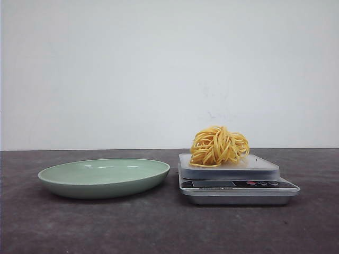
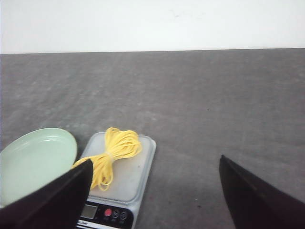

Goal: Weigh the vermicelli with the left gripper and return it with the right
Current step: 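Release the vermicelli onto the scale and withdraw the left gripper, then lower the right gripper onto the vermicelli on the scale and grasp it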

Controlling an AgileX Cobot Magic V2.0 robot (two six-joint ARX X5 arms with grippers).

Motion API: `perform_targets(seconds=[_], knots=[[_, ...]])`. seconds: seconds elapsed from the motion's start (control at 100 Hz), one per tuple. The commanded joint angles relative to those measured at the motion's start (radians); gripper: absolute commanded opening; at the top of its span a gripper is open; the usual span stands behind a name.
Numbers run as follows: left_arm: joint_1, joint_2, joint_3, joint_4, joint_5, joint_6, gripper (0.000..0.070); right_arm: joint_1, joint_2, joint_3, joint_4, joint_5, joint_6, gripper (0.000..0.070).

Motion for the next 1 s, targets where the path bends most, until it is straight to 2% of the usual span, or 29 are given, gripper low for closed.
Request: perform_targets(seconds=[0.0, 0.11, 0.21, 0.33, 0.43, 0.51, 0.59, 0.72, 0.89, 0.99], knots=[[-0.026, -0.084, 0.011, -0.031, -0.053, -0.002, 0.0486, 0.000, 0.006, 0.019, 0.010, -0.019, -0.009, 0.0536], [-0.051, -0.214, 0.011, -0.140, -0.144, 0.002, 0.0486, 0.001, 0.006, 0.019, 0.011, -0.022, -0.010, 0.0536], [-0.056, -0.309, 0.011, -0.268, -0.210, -0.039, 0.0486, 0.009, 0.007, 0.019, 0.014, -0.022, -0.010, 0.0536], [-0.056, -0.378, 0.010, -0.475, -0.257, -0.127, 0.0486, 0.032, 0.023, 0.019, 0.026, -0.022, -0.011, 0.0536], [-0.056, -0.407, -0.004, -0.638, -0.258, -0.233, 0.0485, 0.061, 0.051, 0.019, 0.042, -0.020, -0.012, 0.0536], [-0.056, -0.426, -0.035, -0.717, -0.257, -0.307, 0.0486, 0.085, 0.080, 0.019, 0.067, -0.020, -0.011, 0.0536], [-0.056, -0.454, -0.091, -0.726, -0.246, -0.349, 0.0483, 0.112, 0.114, 0.019, 0.100, -0.021, -0.010, 0.0536], [-0.056, -0.510, -0.212, -0.670, -0.223, -0.392, 0.0474, 0.172, 0.197, 0.019, 0.161, -0.018, 0.029, 0.0536], [-0.056, -0.580, -0.370, -0.584, -0.223, -0.401, 0.0470, 0.251, 0.341, 0.019, 0.251, -0.008, 0.076, 0.0536], [-0.056, -0.612, -0.444, -0.542, -0.224, -0.403, 0.0470, 0.305, 0.443, 0.021, 0.301, 0.035, 0.096, 0.0536]])
